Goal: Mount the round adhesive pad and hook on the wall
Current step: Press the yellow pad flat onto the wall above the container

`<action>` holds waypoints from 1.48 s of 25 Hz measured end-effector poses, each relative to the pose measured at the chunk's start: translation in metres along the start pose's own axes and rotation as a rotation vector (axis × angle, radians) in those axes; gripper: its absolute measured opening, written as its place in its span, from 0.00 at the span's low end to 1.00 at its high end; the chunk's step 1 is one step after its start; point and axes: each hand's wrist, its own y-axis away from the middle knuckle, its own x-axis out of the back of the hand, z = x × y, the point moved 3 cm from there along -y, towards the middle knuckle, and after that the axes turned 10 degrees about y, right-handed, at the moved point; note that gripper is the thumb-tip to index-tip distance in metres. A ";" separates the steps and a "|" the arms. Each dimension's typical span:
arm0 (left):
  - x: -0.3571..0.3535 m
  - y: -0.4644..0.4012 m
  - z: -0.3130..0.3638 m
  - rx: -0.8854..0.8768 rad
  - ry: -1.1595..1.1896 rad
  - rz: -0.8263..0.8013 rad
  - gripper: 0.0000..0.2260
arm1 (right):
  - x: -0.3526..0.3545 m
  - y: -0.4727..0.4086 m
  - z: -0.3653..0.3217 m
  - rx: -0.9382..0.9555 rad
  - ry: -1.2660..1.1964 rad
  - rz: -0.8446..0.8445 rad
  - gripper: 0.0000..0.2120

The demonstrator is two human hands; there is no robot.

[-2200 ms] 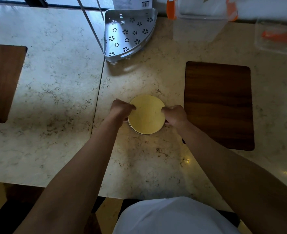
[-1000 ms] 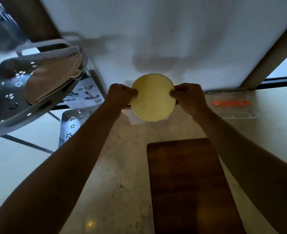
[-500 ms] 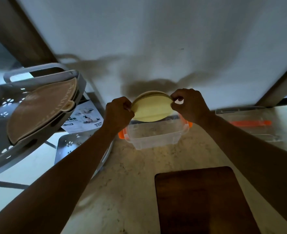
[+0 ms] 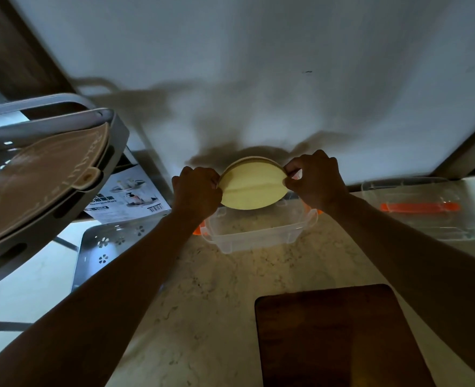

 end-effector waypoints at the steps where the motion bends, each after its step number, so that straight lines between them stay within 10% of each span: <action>1: -0.001 -0.001 -0.001 0.008 -0.017 0.003 0.10 | 0.000 -0.001 -0.001 0.010 0.015 -0.002 0.08; 37: -0.001 0.008 -0.004 -0.065 0.167 0.219 0.08 | 0.002 0.001 -0.010 -0.044 0.093 -0.002 0.15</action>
